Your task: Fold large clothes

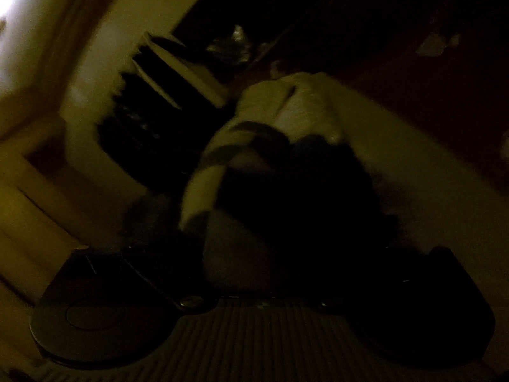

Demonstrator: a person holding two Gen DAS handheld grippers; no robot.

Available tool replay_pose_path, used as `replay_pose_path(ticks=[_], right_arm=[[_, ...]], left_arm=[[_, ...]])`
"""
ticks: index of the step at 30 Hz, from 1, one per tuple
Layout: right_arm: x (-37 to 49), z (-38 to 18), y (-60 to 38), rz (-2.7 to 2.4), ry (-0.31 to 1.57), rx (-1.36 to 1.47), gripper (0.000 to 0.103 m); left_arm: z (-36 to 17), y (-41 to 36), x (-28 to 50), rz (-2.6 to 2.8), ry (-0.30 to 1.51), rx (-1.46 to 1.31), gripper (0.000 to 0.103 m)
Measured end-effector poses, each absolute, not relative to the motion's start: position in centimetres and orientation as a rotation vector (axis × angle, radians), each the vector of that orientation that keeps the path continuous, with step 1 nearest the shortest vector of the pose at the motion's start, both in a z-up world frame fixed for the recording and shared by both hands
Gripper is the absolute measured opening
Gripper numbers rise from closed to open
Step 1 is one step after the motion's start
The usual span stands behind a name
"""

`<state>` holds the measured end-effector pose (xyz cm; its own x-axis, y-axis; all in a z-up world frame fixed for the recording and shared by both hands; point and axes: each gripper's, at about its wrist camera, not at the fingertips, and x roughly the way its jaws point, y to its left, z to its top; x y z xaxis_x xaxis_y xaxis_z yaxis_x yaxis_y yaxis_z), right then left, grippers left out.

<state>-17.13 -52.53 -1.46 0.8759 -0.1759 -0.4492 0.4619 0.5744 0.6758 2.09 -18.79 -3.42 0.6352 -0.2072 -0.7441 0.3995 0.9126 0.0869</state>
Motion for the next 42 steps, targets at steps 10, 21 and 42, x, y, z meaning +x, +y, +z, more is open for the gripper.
replay_pose_path(ticks=[10,21,42], right_arm=[[-13.4,6.8,-44.1,-0.313,0.560,0.475,0.103],[-10.5,7.7,-40.2,-0.362,0.634,0.259,0.103],[-9.8,5.2,-39.9,-0.477,0.712,0.103,0.103]], left_arm=[[2.6,-19.2,0.3,-0.367,0.797,0.156,0.103],[2.8,-22.9,-0.8,-0.385,0.826,0.248,0.103],[1.2,-23.1,-1.6,-0.326,0.768,0.358,0.103]])
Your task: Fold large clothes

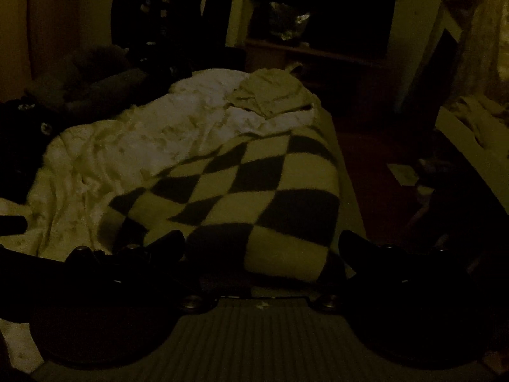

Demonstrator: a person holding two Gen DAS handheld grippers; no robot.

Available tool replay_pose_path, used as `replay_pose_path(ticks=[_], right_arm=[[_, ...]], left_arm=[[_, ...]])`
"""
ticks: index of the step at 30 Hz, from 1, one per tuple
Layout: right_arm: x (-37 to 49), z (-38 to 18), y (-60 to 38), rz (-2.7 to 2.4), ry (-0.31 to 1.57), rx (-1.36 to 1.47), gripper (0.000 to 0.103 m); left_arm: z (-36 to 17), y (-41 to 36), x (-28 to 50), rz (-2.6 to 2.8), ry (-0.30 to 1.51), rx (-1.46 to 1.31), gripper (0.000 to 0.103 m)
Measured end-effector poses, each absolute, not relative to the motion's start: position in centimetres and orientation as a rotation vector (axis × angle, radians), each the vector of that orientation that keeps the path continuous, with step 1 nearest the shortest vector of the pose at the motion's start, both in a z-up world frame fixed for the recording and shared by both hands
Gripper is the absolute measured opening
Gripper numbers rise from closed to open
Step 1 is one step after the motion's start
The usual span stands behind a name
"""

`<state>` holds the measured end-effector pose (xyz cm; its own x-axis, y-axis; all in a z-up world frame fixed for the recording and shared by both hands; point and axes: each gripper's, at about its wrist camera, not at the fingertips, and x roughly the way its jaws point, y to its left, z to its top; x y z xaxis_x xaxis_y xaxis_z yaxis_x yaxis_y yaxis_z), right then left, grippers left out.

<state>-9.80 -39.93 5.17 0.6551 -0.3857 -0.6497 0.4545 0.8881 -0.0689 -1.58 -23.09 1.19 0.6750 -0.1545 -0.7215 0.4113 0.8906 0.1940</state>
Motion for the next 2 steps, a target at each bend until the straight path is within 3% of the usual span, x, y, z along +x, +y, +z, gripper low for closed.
replay_pose_path(ticks=[2], right_arm=[[-9.75,5.00,-39.90,-0.477,0.715,0.100,0.103]], left_arm=[[1.14,-23.07,-1.51,-0.330,0.776,0.357,0.103]])
